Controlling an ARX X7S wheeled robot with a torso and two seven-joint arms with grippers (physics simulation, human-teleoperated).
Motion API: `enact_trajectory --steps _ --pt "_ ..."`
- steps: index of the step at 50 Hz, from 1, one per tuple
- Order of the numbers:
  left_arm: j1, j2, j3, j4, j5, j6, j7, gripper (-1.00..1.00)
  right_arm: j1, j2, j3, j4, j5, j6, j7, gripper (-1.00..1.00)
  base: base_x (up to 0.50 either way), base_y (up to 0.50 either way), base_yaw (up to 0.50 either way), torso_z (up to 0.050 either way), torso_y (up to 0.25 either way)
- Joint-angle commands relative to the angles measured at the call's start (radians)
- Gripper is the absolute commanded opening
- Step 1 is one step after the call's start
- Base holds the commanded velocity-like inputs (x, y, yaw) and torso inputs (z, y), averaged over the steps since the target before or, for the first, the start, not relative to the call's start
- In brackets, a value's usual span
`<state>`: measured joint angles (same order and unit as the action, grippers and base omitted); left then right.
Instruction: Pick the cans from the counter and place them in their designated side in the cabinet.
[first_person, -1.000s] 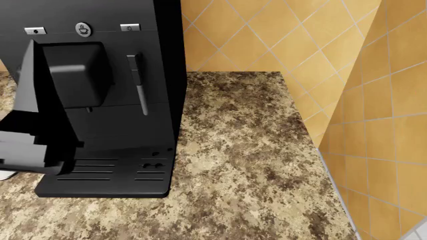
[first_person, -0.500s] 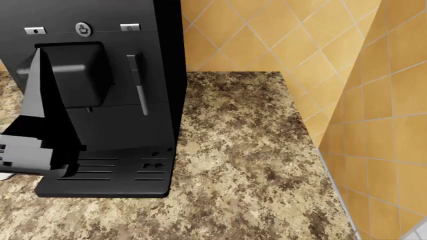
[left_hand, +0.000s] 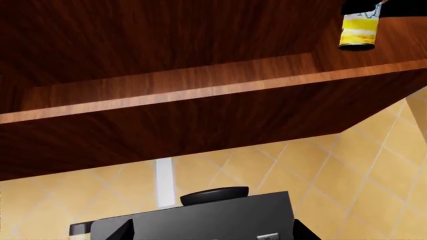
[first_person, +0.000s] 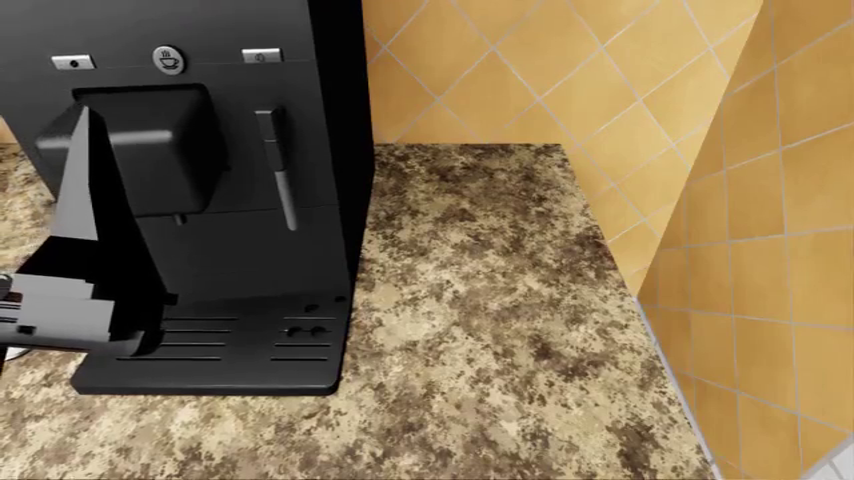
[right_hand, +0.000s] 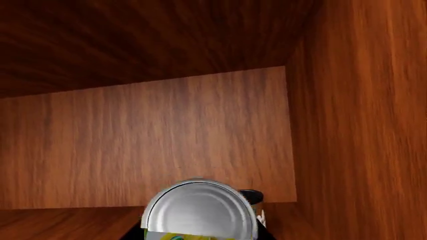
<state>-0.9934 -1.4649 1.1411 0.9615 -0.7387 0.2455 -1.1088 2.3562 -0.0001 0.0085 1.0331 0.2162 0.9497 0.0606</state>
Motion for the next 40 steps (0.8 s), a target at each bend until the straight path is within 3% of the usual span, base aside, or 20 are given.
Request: enact_trajectory --steps 1,40 --pt "0.008 0.000 0.003 -0.006 0.006 0.008 -0.001 1.00 0.000 0.001 -0.098 0.092 -0.207 0.001 -0.010 1.00 0.00 0.00 0.00 0.000 -0.011" --pt "0.036 0.003 0.010 -0.023 0.028 0.033 -0.009 1.00 0.000 0.000 -0.159 0.068 -0.182 -0.021 -0.119 1.00 0.00 0.00 0.00 0.000 -0.010"
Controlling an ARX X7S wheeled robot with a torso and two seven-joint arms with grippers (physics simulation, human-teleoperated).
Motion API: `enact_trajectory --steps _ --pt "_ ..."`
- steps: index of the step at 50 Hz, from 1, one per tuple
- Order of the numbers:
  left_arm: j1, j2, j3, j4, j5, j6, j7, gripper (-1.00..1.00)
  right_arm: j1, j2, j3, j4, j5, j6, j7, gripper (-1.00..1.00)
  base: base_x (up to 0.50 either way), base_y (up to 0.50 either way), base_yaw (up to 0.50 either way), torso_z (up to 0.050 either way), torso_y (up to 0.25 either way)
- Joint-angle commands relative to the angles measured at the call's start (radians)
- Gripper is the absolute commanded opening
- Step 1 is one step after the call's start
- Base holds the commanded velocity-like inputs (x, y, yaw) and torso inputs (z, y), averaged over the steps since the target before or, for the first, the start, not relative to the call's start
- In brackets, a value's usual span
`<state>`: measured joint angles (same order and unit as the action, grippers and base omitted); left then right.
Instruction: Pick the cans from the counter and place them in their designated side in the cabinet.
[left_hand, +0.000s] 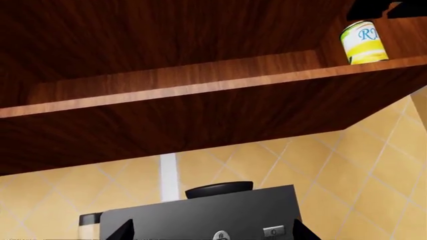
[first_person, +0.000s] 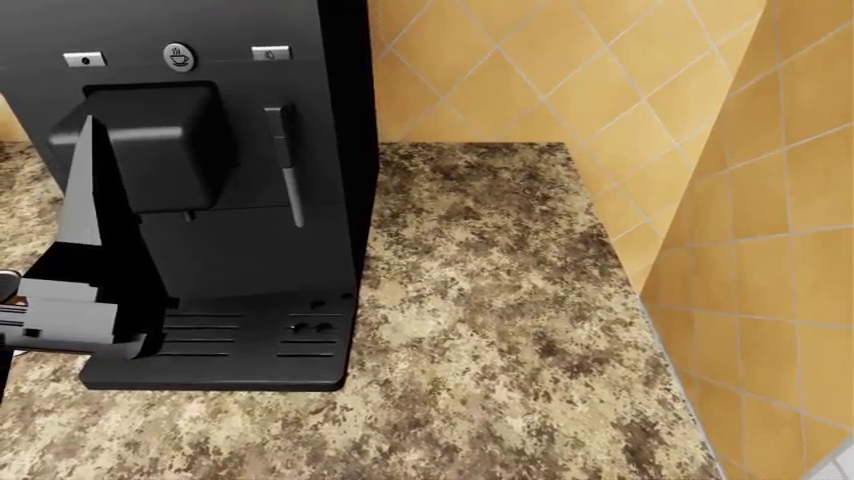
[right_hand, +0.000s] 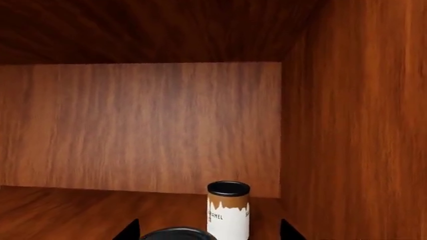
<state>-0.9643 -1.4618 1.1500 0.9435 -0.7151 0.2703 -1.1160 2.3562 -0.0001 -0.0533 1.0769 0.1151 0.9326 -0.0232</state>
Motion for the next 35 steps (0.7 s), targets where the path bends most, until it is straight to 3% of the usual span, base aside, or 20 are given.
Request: enact_trajectory --steps 1,26,35 --pt "0.008 0.000 0.001 -0.005 0.005 0.010 -0.002 1.00 0.000 0.000 -0.098 0.015 -0.080 -0.009 -0.040 1.00 0.00 0.00 0.00 0.000 0.000" --pt "0.015 0.008 0.000 -0.009 0.011 0.005 -0.003 1.00 -0.005 0.006 -0.100 -0.147 0.057 -0.033 -0.106 1.00 0.00 0.00 0.00 0.000 0.000" --pt "0.020 0.016 0.002 -0.013 0.016 0.004 -0.002 1.00 -0.170 0.045 -0.104 -0.523 0.127 0.183 -0.079 1.00 0.00 0.00 0.00 0.000 0.000"
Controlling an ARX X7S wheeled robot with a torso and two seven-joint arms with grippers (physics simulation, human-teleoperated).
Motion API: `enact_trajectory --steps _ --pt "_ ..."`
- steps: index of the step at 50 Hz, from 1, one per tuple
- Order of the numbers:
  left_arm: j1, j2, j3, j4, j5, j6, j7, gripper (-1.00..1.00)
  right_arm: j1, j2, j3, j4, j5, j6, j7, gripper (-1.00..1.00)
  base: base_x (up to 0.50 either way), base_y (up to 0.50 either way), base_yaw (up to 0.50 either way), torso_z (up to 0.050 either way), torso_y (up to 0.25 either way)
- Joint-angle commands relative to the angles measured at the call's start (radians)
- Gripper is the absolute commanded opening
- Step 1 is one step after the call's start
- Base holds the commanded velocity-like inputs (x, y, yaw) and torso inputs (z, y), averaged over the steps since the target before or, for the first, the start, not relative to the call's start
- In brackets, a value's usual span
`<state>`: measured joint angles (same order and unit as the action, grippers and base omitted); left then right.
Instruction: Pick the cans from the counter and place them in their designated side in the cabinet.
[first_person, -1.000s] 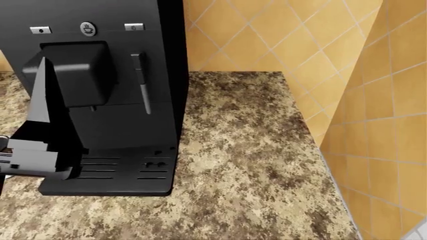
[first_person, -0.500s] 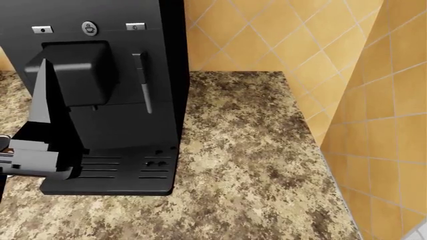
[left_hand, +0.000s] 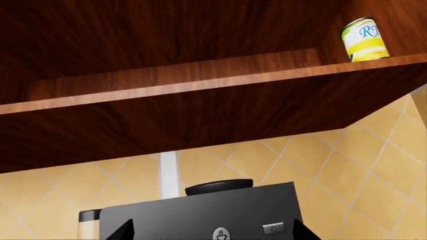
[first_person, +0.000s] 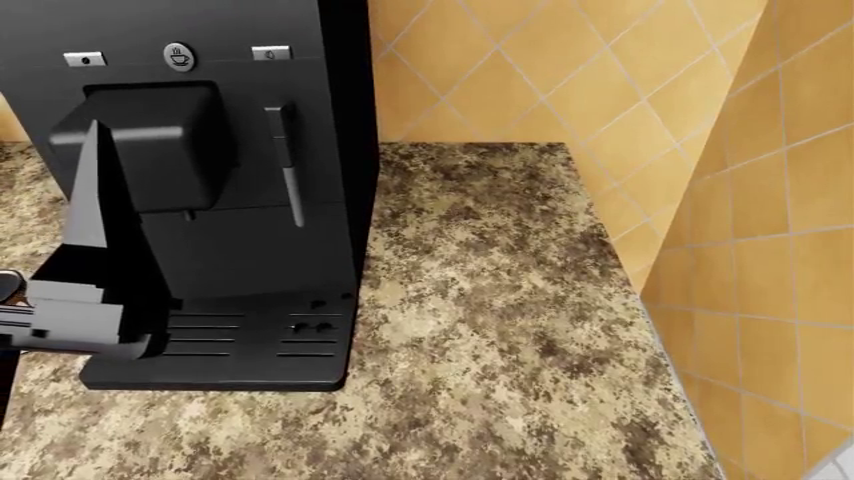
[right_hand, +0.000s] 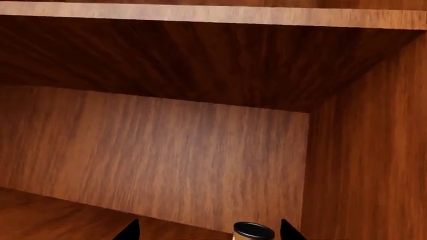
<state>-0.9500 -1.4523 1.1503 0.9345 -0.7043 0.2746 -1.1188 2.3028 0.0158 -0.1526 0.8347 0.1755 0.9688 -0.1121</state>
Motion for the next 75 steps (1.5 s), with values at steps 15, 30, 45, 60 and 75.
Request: enact_trajectory --steps 15,30,45,60,75 --pt "0.011 0.027 0.003 -0.007 0.011 -0.008 -0.001 1.00 -0.328 0.050 0.072 -0.805 0.226 0.452 0.018 1.00 0.00 0.00 0.00 0.000 0.000" --pt "0.010 0.020 -0.005 -0.009 0.003 -0.001 -0.004 1.00 -0.443 0.068 0.109 -1.026 0.323 0.578 0.039 1.00 -0.06 0.02 0.00 0.000 0.000" --pt "0.011 0.023 -0.010 -0.021 -0.007 0.006 -0.001 1.00 -0.508 0.095 0.103 -1.082 0.444 0.593 0.089 1.00 -0.26 0.23 0.00 0.000 0.000" --pt "0.010 0.030 -0.016 -0.037 -0.025 0.015 0.007 1.00 -0.596 0.125 0.133 -1.110 0.626 0.597 0.196 1.00 -0.15 0.48 0.00 0.000 -0.001" --pt "0.017 0.033 -0.015 -0.038 -0.034 0.019 0.017 1.00 -0.679 0.206 0.168 -1.107 1.058 0.594 0.481 1.00 0.01 0.50 0.00 0.000 0.000"
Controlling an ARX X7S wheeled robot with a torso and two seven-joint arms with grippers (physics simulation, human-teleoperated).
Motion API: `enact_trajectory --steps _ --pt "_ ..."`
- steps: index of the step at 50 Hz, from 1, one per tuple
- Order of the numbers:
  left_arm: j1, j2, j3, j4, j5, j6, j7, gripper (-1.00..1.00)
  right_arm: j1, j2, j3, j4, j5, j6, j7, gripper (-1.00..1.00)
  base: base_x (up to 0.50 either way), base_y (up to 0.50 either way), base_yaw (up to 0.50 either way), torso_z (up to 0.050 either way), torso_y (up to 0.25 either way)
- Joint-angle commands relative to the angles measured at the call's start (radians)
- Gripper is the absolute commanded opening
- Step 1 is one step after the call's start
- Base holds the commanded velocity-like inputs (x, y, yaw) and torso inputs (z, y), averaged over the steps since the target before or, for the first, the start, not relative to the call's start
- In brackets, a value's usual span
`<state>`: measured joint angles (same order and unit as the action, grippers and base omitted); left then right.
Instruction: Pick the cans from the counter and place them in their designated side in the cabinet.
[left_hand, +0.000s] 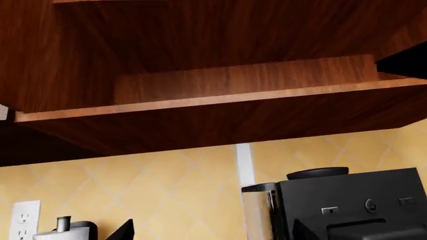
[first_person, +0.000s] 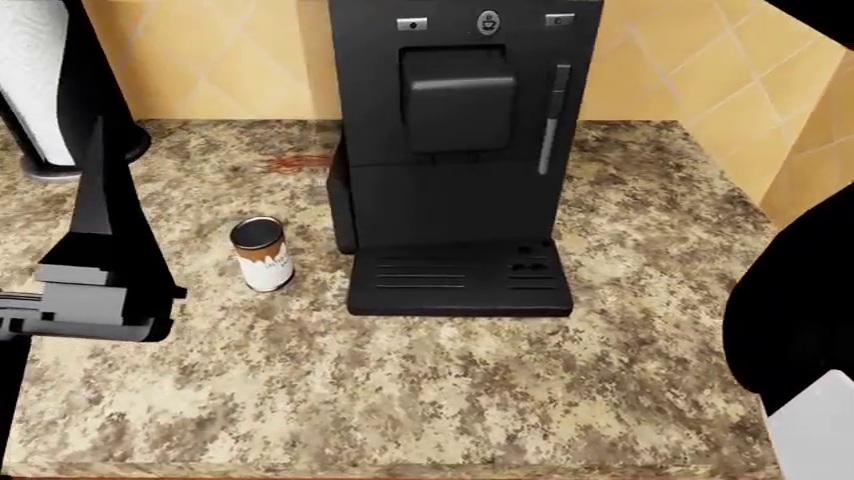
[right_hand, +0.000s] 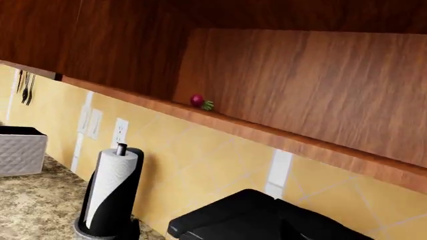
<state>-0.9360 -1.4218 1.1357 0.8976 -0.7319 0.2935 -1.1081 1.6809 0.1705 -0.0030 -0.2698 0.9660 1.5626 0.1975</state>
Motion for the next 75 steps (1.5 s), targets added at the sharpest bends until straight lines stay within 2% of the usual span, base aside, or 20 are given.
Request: enact_trajectory --steps 1,7,17,35,53,61,75 --pt "0.002 0.003 0.000 -0.001 -0.007 -0.003 0.007 1.00 -0.065 0.059 0.019 0.004 0.302 0.000 0.192 1.00 0.01 0.50 0.00 0.000 0.000" --pt "0.003 0.013 0.002 0.001 -0.008 -0.018 0.017 1.00 -0.123 0.087 0.023 0.034 0.493 -0.009 0.308 1.00 0.01 0.49 0.00 0.000 0.000" --pt "-0.001 0.032 0.003 0.004 -0.012 -0.043 0.026 1.00 -0.225 0.144 -0.019 0.006 0.720 -0.028 0.420 1.00 0.01 0.28 0.00 0.000 0.000" --pt "0.003 0.068 0.006 -0.004 -0.008 -0.065 0.030 1.00 -0.364 0.261 -0.059 -0.102 0.889 -0.092 0.501 1.00 0.01 0.32 0.00 0.000 0.000" --pt "0.011 0.106 0.014 -0.015 0.006 -0.087 0.034 1.00 -0.483 0.292 -0.068 -0.150 0.810 -0.120 0.503 1.00 0.09 0.48 0.00 0.001 0.000" --pt "0.014 0.109 0.015 -0.014 0.010 -0.091 0.033 1.00 -0.519 0.306 -0.116 -0.130 0.781 -0.128 0.567 1.00 0.04 0.01 0.00 0.000 0.000" --pt "0.010 0.134 0.015 -0.018 0.008 -0.111 0.037 1.00 -0.585 0.295 -0.160 -0.154 0.730 -0.137 0.521 1.00 0.00 -0.03 -0.30 0.000 0.000"
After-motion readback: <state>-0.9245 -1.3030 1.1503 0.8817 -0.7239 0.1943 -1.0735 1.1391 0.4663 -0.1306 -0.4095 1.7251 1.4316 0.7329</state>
